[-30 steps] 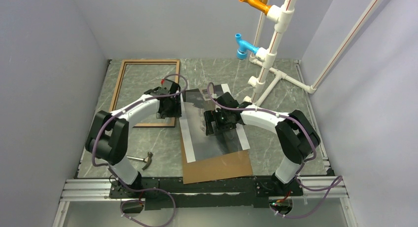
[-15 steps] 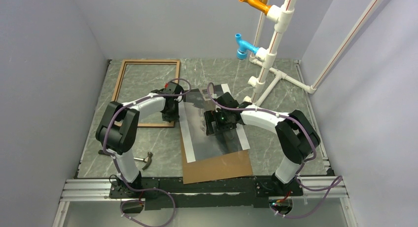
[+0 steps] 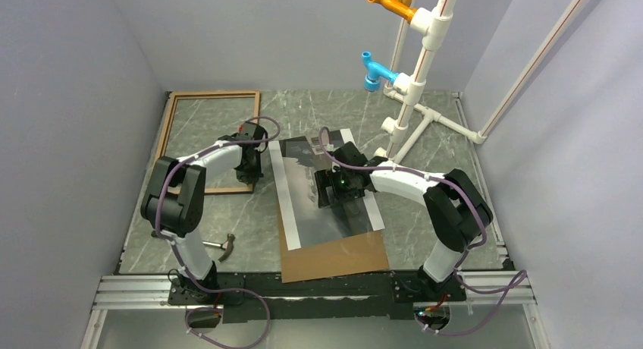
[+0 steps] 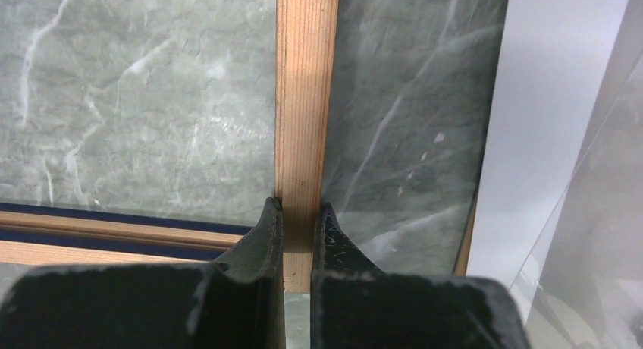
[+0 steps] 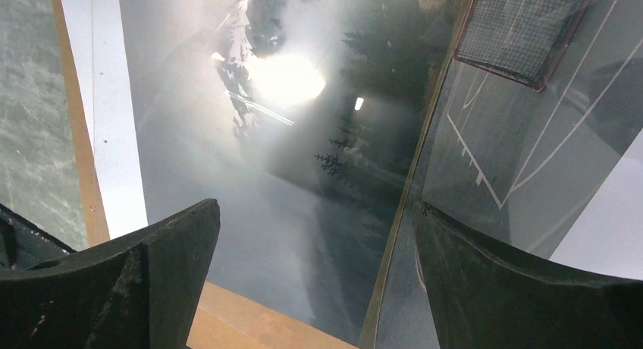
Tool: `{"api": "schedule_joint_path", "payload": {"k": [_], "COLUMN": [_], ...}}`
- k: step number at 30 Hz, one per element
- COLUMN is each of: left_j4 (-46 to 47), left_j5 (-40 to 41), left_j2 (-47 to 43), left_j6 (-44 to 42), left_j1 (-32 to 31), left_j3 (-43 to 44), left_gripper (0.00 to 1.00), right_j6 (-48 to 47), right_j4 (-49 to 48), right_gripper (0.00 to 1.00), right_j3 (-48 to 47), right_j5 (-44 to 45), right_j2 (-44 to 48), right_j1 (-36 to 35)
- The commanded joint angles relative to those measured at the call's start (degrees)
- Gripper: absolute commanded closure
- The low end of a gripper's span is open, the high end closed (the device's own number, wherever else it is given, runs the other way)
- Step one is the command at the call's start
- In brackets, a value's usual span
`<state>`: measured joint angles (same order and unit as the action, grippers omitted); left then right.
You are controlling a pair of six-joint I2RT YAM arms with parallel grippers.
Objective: Put the photo into the frame
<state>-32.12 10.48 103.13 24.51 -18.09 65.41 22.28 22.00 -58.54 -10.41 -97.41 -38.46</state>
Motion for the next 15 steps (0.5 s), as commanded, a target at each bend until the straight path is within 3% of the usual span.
{"api": "schedule_joint_path", "payload": {"k": [1,9,15], "left_j4": [-0.6,-2.1,-1.2], "left_j5": [-3.6,-3.4,-2.7], "left_j2": [-5.4,-11.1,-10.2], "left_j6": [1.5,5.7,11.0], "left_j1": [0.2,-3.3,-9.3], "left_j3": [-2.5,-6.0,-8.2], "left_gripper": [1.00,1.00,1.00], "right_j6": [-0.2,0.0,0.0], "right_j4": [0.0,0.6,1.2], "right_gripper": [0.00,0.00,0.00], "right_j3": [-1.4,-1.7,-1.1], "right_j5": [1.2,1.5,1.8], "right_j2": [-0.5,-0.6,0.8], "right_j1": [-0.1,-0.2,-0.1]}}
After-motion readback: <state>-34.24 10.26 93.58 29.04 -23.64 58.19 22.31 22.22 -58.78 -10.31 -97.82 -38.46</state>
